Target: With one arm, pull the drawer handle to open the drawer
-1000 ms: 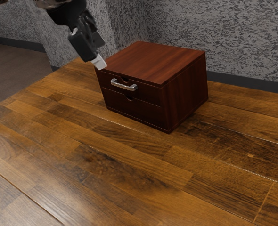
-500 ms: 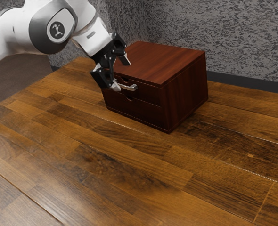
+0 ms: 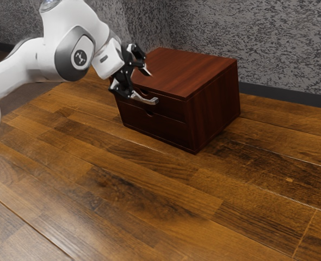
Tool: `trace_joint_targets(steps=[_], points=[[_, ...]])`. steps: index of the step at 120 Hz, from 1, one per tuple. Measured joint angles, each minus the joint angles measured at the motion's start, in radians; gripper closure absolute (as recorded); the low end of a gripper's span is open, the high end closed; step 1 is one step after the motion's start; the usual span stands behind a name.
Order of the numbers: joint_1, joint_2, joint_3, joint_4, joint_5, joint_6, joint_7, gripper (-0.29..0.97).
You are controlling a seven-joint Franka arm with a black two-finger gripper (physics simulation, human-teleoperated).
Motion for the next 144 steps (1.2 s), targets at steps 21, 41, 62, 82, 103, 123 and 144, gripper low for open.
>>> trace_joint_targets(steps=[21,41,62,82,103,123,144], points=[[0.026,0.014,0.0,-0.003,0.024,0.05,0.05,0.33],[0.045,0.029,0.0,-0.02,0.044,0.076,0.088,0.37],[0.047,0.069,0.0,-0.016,0.053,0.094,0.12,0.39],[0.058,0.099,0.0,-0.01,0.058,0.113,0.143,0.4],[0.062,0.121,0.0,-0.003,0.068,0.125,0.161,0.41],[0.062,0.137,0.0,0.005,0.069,0.13,0.174,0.42],[0.062,0.149,0.0,0.007,0.068,0.145,0.182,0.44]])
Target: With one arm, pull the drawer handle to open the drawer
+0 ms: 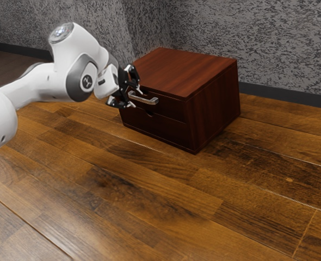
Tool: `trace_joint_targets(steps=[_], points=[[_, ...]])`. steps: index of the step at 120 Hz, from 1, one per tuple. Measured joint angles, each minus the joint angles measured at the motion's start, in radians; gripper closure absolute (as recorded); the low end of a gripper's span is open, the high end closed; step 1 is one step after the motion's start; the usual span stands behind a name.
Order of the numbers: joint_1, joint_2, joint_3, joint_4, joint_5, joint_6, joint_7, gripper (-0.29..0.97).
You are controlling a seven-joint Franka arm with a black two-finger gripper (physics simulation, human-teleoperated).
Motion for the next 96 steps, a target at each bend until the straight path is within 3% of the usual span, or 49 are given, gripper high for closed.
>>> trace_joint_targets(steps=[96], points=[[0.0,0.02,-0.003,-0.001,-0.011,0.033,0.008,0.57]])
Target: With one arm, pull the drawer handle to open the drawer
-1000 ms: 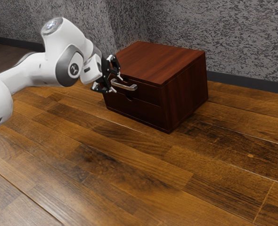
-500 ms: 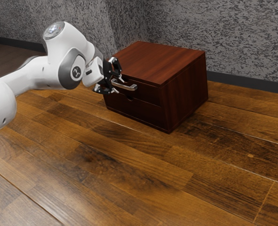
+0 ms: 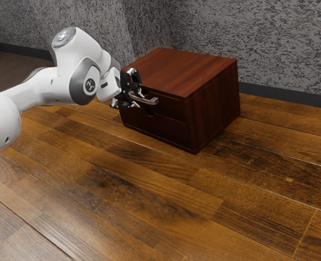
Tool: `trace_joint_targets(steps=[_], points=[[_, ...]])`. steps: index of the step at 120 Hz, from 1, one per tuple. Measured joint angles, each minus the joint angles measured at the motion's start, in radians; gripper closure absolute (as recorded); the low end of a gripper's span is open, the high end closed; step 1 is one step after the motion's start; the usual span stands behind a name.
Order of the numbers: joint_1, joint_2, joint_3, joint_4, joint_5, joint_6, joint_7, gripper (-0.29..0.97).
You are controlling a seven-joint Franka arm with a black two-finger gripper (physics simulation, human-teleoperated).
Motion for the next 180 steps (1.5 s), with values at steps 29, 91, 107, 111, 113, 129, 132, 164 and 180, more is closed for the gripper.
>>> trace_joint_targets(steps=[29,91,107,111,113,129,132,164,180], points=[[0.0,-0.008,0.001,-0.009,-0.005,0.0,-0.001,0.62],[0.009,-0.03,0.003,-0.042,-0.008,-0.013,0.001,0.63],[0.013,-0.04,0.003,-0.06,-0.009,-0.014,0.001,0.63],[0.014,-0.045,0.003,-0.065,-0.009,-0.014,0.001,0.64],[0.014,-0.048,0.003,-0.069,-0.009,-0.015,0.001,0.64],[0.023,-0.078,0.003,-0.104,-0.012,-0.015,0.0,0.65],[0.024,-0.083,0.003,-0.109,-0.013,-0.015,0.0,0.65],[0.038,-0.116,0.003,-0.15,-0.022,-0.015,0.0,0.66],[0.041,-0.128,0.005,-0.165,-0.024,-0.015,0.0,0.66]])
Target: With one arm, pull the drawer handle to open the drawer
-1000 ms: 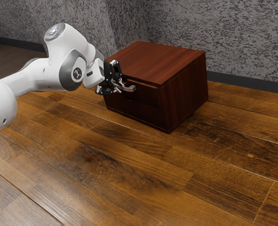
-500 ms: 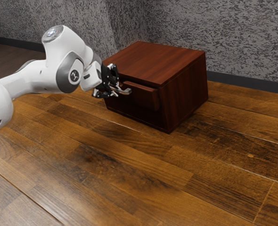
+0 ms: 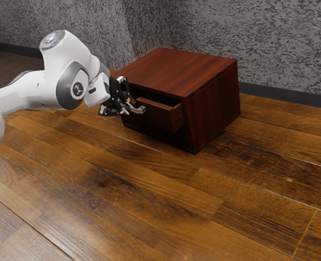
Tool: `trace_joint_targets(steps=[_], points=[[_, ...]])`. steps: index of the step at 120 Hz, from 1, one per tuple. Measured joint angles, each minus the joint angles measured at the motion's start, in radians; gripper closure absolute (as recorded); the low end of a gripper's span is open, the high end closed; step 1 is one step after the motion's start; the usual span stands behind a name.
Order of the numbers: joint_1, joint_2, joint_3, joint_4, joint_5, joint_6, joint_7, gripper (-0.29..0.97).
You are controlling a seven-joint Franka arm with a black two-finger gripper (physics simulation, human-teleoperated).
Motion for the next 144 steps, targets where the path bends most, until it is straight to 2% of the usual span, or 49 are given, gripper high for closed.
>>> trace_joint_targets(steps=[144], points=[[0.014,-0.141,0.022,-0.165,-0.035,0.001,0.001,0.69]])
